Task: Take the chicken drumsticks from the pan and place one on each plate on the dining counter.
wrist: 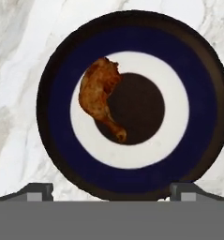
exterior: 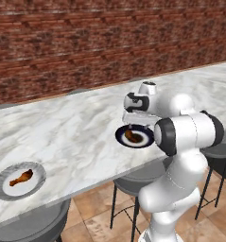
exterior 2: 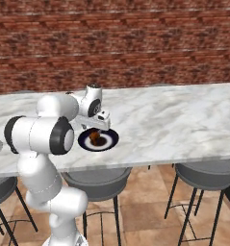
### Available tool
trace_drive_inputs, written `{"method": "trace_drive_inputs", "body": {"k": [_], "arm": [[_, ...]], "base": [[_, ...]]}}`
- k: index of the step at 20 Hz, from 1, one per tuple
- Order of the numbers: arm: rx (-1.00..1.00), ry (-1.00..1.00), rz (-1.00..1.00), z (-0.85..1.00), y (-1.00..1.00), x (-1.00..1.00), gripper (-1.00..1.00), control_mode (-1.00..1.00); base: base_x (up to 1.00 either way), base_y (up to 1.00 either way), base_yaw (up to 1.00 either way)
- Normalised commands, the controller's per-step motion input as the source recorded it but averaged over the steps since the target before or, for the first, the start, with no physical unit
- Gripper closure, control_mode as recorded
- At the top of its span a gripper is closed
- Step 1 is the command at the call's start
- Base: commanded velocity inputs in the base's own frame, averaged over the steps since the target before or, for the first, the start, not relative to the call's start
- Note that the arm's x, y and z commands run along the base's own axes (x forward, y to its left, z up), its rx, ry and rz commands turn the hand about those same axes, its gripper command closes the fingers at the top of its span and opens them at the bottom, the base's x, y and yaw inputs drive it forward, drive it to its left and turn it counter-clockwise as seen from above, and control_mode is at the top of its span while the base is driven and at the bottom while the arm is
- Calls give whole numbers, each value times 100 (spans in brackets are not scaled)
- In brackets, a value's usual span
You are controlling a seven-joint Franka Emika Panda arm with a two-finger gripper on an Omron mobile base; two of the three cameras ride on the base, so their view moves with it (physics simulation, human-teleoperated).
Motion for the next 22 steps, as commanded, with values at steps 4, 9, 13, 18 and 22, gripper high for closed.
{"method": "trace_drive_inputs", "body": {"k": [4, 9, 13, 18, 22], "arm": [[0, 0, -2, 16, 0, -90, -100, -100], [0, 0, 0, 18, 1, -82, -100, -100], [0, 7, 0, 37, 0, -70, -100, -100], [0, 9, 0, 39, 0, -80, -100, -100], [0, 9, 0, 36, 0, -79, -100, -100]], "base": [[0, 0, 0], [0, 0, 0], [0, 0, 0], [0, 0, 0], [0, 0, 0]]}}
